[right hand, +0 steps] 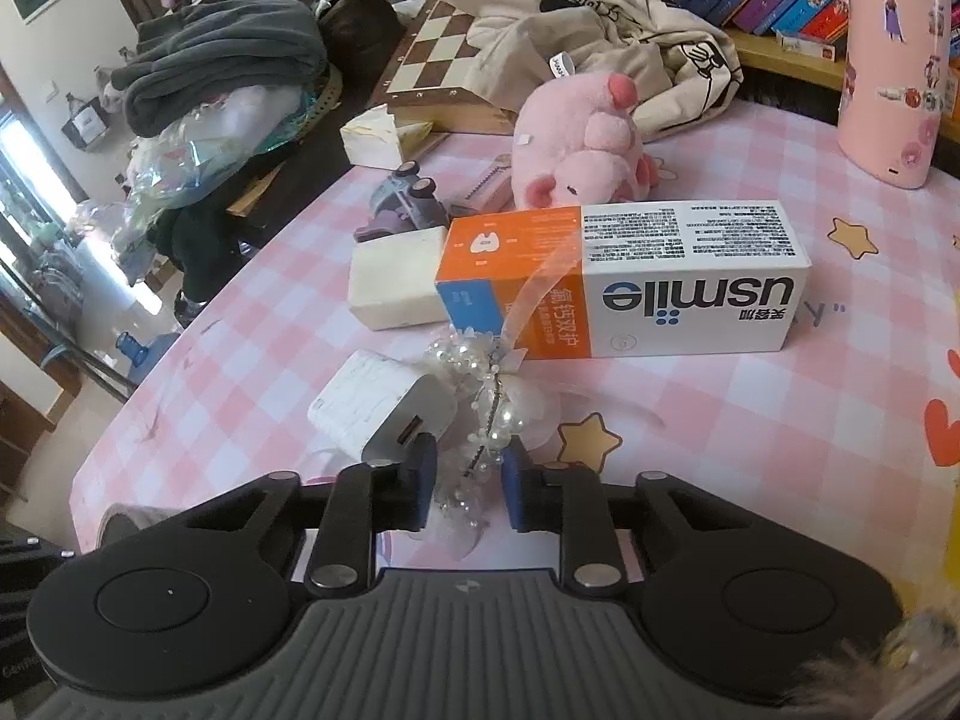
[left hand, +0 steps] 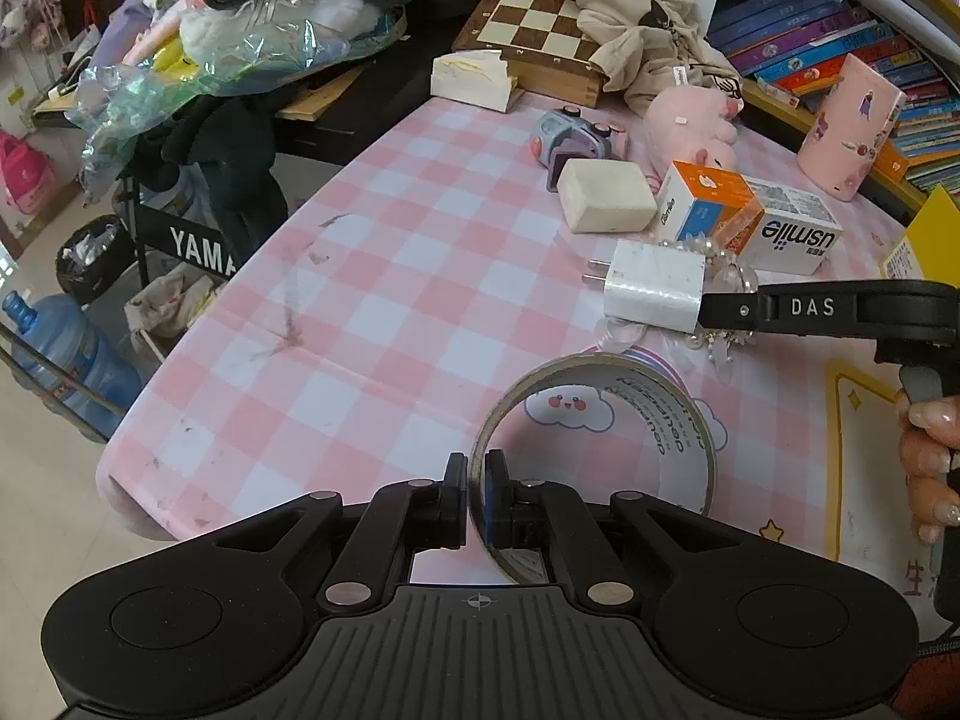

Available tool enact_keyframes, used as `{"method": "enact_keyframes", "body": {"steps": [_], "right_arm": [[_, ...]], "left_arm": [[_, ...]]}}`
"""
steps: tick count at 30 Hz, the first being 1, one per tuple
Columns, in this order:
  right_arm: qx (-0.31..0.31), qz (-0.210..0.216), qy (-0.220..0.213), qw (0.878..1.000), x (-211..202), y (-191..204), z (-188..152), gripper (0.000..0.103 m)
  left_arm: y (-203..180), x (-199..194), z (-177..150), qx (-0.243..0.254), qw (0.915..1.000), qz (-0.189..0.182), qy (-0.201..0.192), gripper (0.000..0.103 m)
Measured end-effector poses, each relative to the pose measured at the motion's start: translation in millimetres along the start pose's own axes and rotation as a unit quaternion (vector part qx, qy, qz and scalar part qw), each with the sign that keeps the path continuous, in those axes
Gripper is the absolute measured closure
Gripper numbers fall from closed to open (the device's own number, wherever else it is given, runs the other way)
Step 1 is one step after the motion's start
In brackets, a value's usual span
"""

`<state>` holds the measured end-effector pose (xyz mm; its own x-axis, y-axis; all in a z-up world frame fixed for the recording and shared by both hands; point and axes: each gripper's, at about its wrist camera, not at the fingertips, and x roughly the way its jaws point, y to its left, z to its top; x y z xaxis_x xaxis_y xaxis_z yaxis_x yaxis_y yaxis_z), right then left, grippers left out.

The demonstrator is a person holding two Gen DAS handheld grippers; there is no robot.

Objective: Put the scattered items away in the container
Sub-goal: 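Grasp the pearl-beaded ornament with the right tool while the left tool holds the tape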

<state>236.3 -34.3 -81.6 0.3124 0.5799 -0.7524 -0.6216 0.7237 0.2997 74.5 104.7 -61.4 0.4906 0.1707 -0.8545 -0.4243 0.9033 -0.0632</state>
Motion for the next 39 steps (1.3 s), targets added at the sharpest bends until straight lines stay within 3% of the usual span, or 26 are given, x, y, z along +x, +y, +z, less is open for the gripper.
{"method": "enact_keyframes", "body": {"steps": [10, 21, 39], "right_arm": [[-0.005, 0.026, -0.019, 0.999, -33, 2, -7, 0.088], [-0.056, 0.028, -0.135, 0.989, -99, 26, -9, 0.088], [-0.057, -0.02, -0.108, 0.992, -118, 54, -50, 0.088]], "left_arm": [[2, 0, -2, -0.01, 0.9998, -0.02, -0.002, 0.1], [0, -21, 1, -0.018, 0.9971, -0.059, -0.044, 0.1], [17, -43, -12, -0.011, 0.9917, -0.104, -0.076, 0.1]]}}
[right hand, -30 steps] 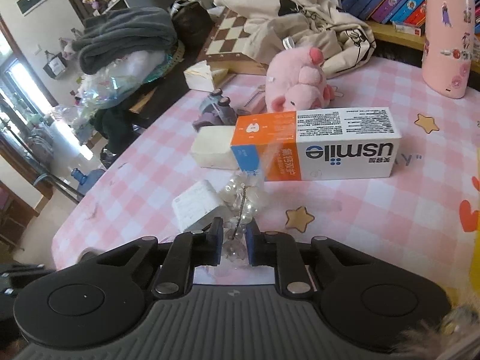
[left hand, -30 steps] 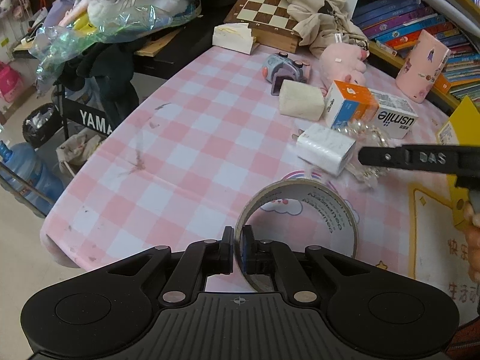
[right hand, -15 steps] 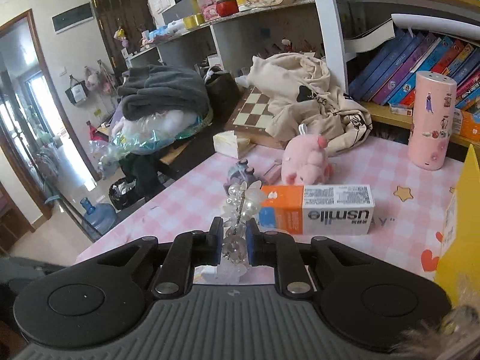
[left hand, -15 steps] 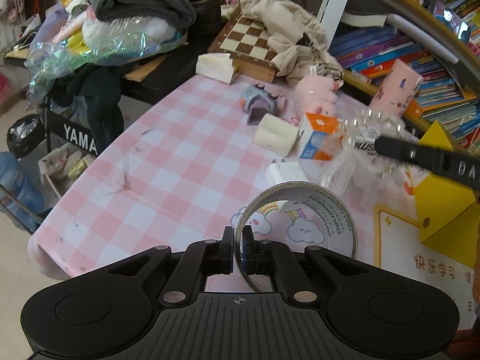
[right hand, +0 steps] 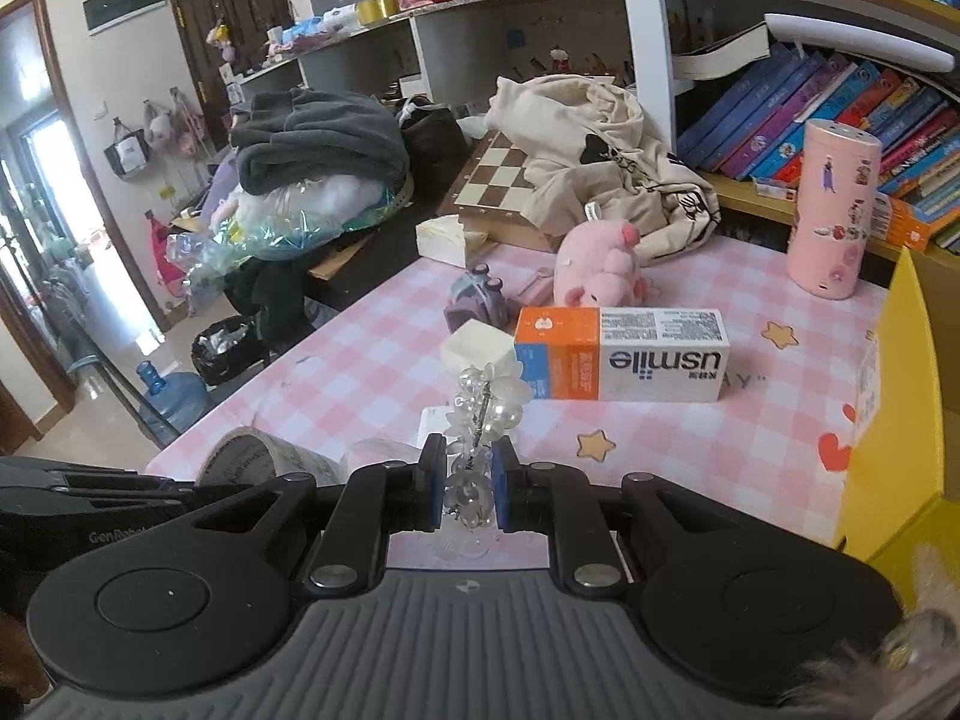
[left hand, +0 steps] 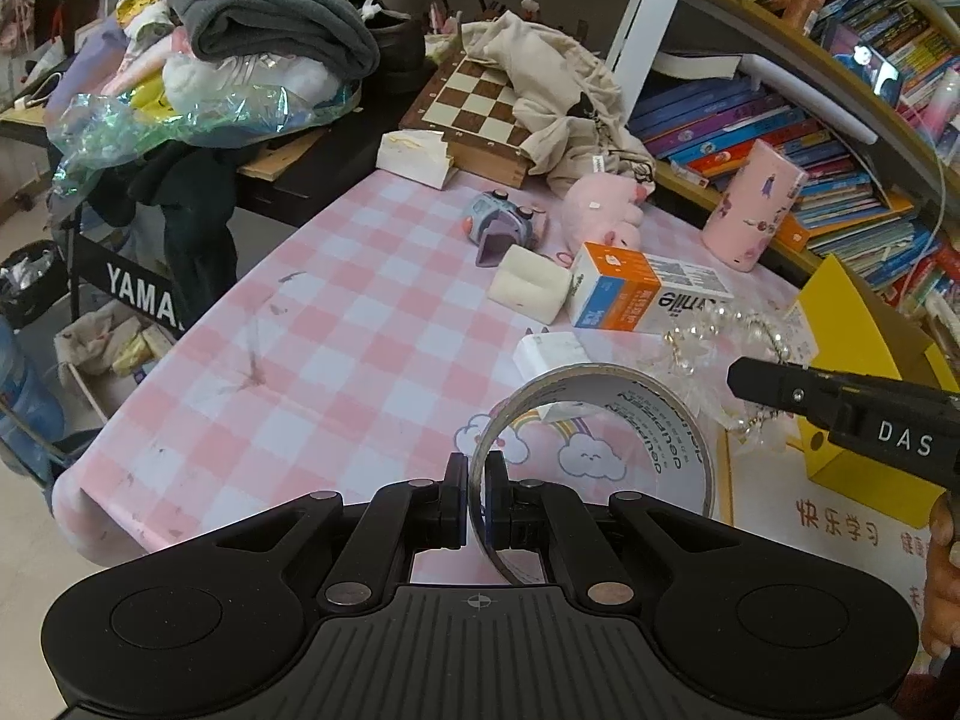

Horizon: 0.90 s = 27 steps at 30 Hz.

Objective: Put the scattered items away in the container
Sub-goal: 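Carry the tape roll and beaded ornament with both tools toward the yellow box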

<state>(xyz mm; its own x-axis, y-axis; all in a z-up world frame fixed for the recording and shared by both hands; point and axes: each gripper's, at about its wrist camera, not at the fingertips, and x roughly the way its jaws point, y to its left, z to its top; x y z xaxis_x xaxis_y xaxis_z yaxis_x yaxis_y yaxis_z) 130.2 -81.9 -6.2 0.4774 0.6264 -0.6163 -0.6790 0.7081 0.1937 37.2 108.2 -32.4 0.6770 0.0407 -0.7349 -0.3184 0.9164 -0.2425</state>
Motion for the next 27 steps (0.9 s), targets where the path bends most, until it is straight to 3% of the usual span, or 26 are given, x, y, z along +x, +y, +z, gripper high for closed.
{"method": "enact_keyframes", "body": {"steps": [27], "right_arm": [[0.035, -0.087, -0.036, 0.995, -76, 42, -52, 0.088]], "left_arm": [[-3, -48, -30, 0.062, 0.9944, -0.083, -0.023, 0.1]]}}
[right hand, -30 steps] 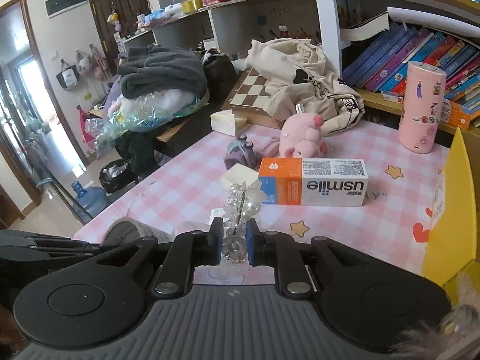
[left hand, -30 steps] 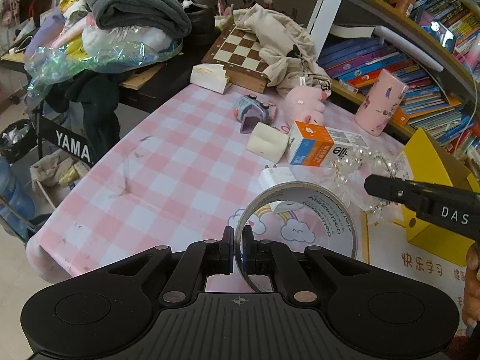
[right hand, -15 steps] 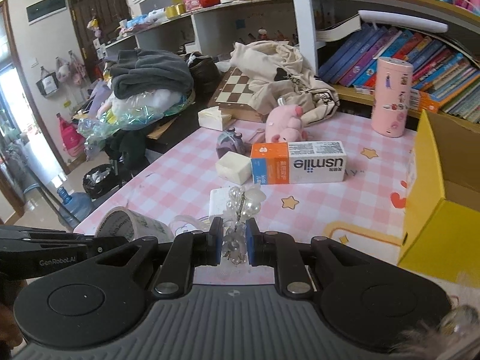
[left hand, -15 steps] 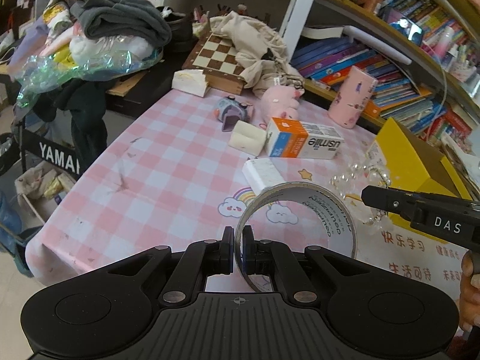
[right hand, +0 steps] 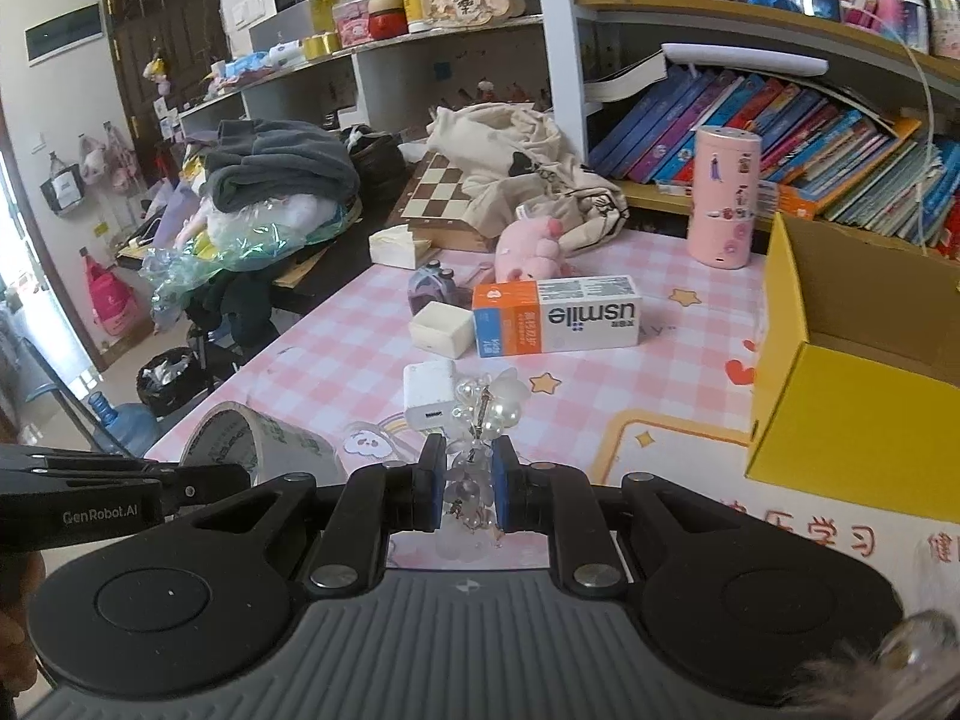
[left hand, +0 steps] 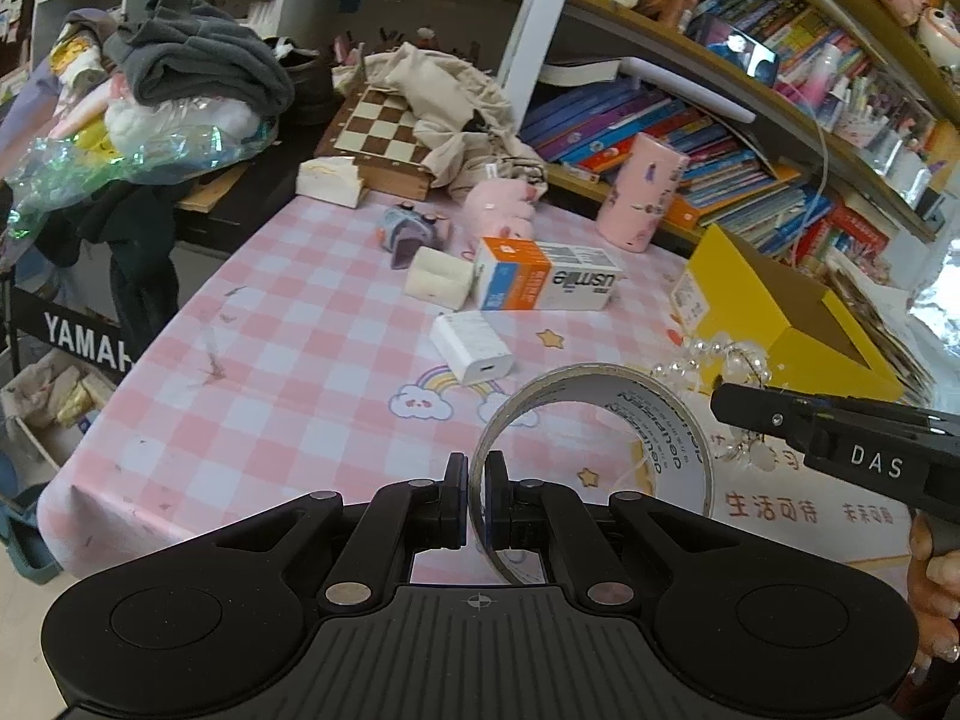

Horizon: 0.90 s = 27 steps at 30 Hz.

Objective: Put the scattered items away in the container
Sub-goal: 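Carry the tape roll and beaded ornament with both tools toward the yellow box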

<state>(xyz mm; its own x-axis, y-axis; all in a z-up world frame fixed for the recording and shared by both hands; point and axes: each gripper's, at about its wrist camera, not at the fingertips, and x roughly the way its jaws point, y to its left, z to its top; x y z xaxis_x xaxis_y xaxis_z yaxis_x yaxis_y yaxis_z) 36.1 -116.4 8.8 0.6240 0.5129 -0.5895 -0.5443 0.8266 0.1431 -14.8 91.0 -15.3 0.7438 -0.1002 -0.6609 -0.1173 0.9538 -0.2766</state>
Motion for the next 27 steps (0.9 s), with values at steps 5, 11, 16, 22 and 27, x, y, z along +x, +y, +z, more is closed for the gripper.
{"method": "enact_keyframes", "body": {"steps": [5, 11, 16, 22, 27], "right_arm": [[0.012, -0.027, -0.004, 1.0, -18, -8, -11, 0.088], [0.043, -0.068, -0.009, 0.997, -37, -25, -23, 0.088], [0.056, -0.09, -0.013, 0.994, -49, -33, -30, 0.088], [0.064, -0.107, -0.012, 0.992, -58, -39, -35, 0.088], [0.067, -0.116, -0.008, 0.991, -63, -44, -39, 0.088]], "left_arm": [[-14, 4, -2, 0.018, 0.9994, -0.029, 0.008, 0.1], [-33, 10, -5, 0.044, 0.997, -0.061, 0.018, 0.1], [-45, 13, -6, 0.061, 0.9947, -0.08, 0.023, 0.1], [-54, 17, -8, 0.067, 0.9927, -0.096, 0.028, 0.1], [-61, 20, -10, 0.068, 0.9917, -0.105, 0.032, 0.1]]}}
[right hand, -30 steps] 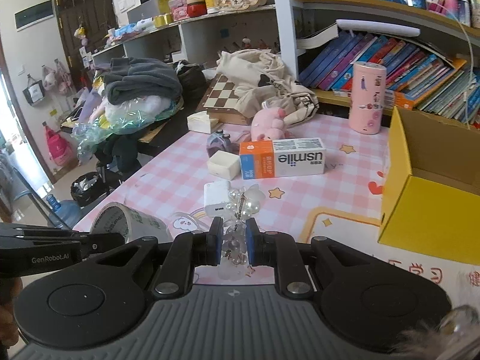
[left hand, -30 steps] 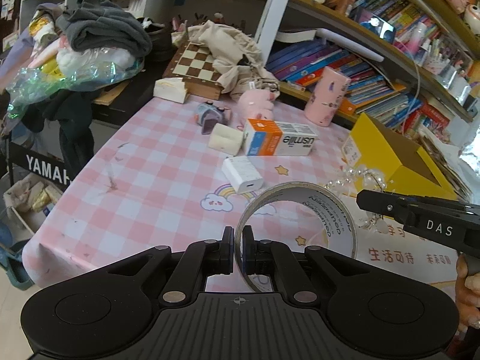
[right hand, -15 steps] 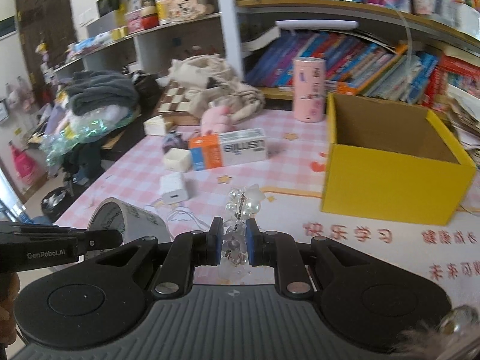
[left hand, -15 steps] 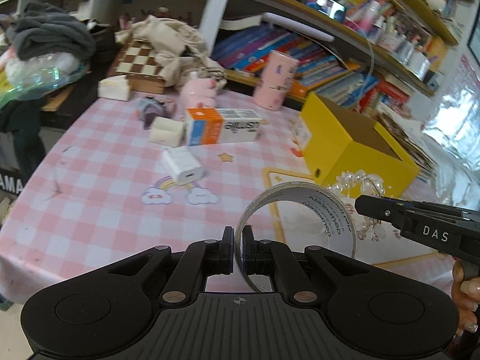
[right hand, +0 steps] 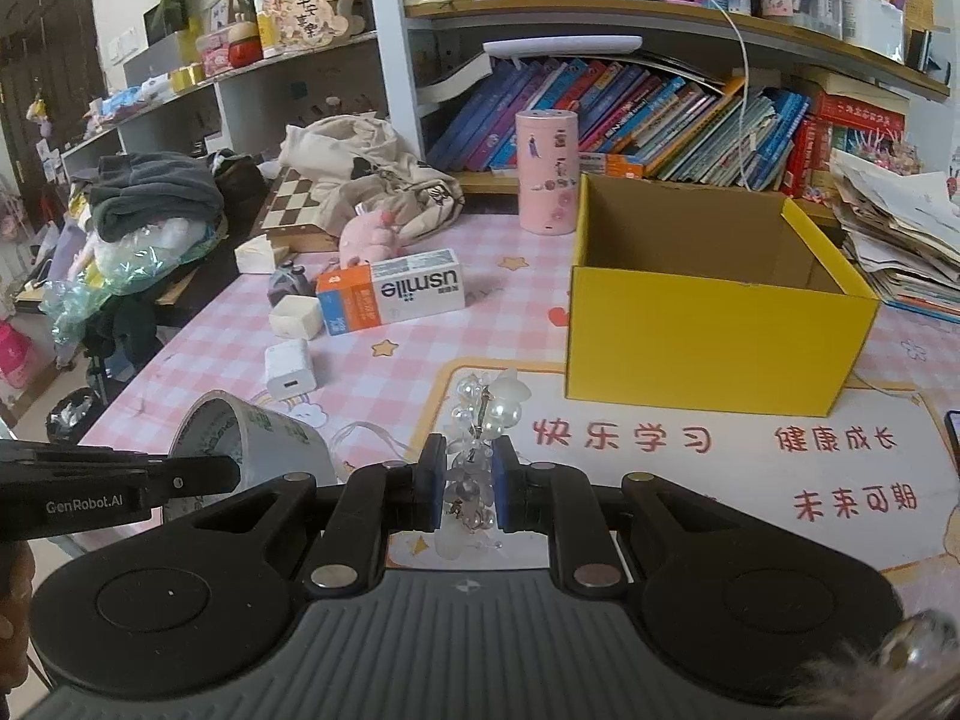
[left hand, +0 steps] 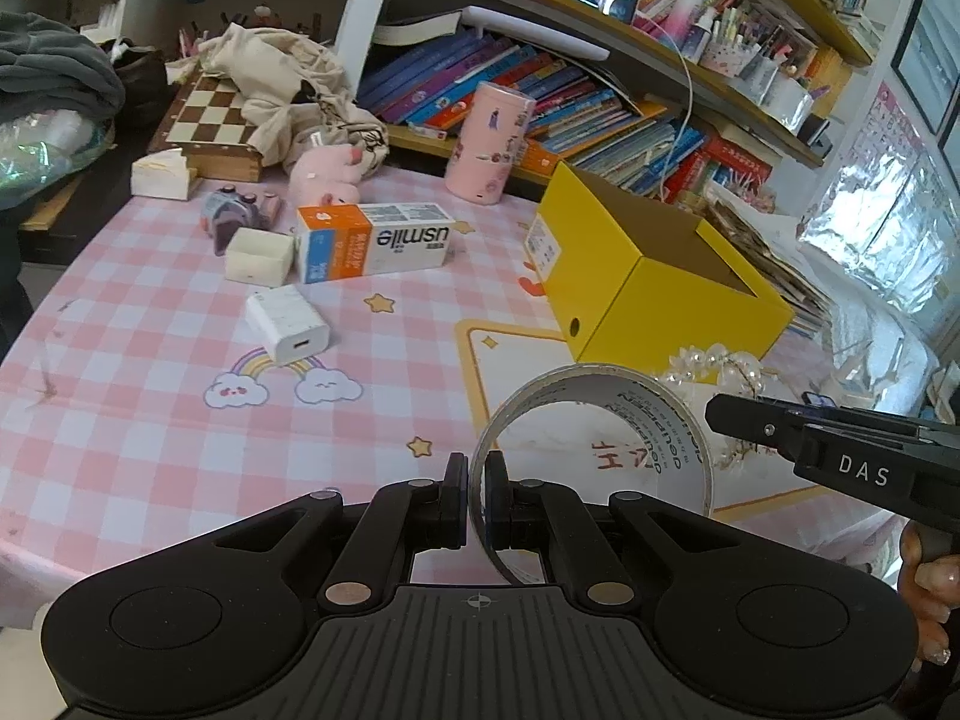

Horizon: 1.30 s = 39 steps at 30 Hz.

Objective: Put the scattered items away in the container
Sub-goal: 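Carry the tape roll and beaded ornament with both tools toward the yellow box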

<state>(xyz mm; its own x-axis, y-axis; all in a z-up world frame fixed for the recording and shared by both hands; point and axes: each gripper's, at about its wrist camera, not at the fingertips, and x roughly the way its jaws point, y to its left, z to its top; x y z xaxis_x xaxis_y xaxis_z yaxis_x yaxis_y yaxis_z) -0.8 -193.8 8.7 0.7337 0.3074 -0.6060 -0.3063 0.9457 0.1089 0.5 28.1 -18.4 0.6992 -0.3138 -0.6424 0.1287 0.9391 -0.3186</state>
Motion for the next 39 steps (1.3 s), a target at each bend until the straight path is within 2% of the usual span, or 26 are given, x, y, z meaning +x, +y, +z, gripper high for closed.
{"method": "enact_keyframes", "body": {"steps": [25, 39], "right_arm": [[0.047, -0.052, -0.008, 0.997, -22, -52, -12, 0.088], [0.056, -0.057, -0.006, 0.997, -24, -71, -15, 0.088]], "left_arm": [[-49, 30, 6, 0.053, 0.9974, -0.044, 0.023, 0.1], [-64, 39, 8, 0.061, 0.9966, -0.047, 0.029, 0.1]]}}
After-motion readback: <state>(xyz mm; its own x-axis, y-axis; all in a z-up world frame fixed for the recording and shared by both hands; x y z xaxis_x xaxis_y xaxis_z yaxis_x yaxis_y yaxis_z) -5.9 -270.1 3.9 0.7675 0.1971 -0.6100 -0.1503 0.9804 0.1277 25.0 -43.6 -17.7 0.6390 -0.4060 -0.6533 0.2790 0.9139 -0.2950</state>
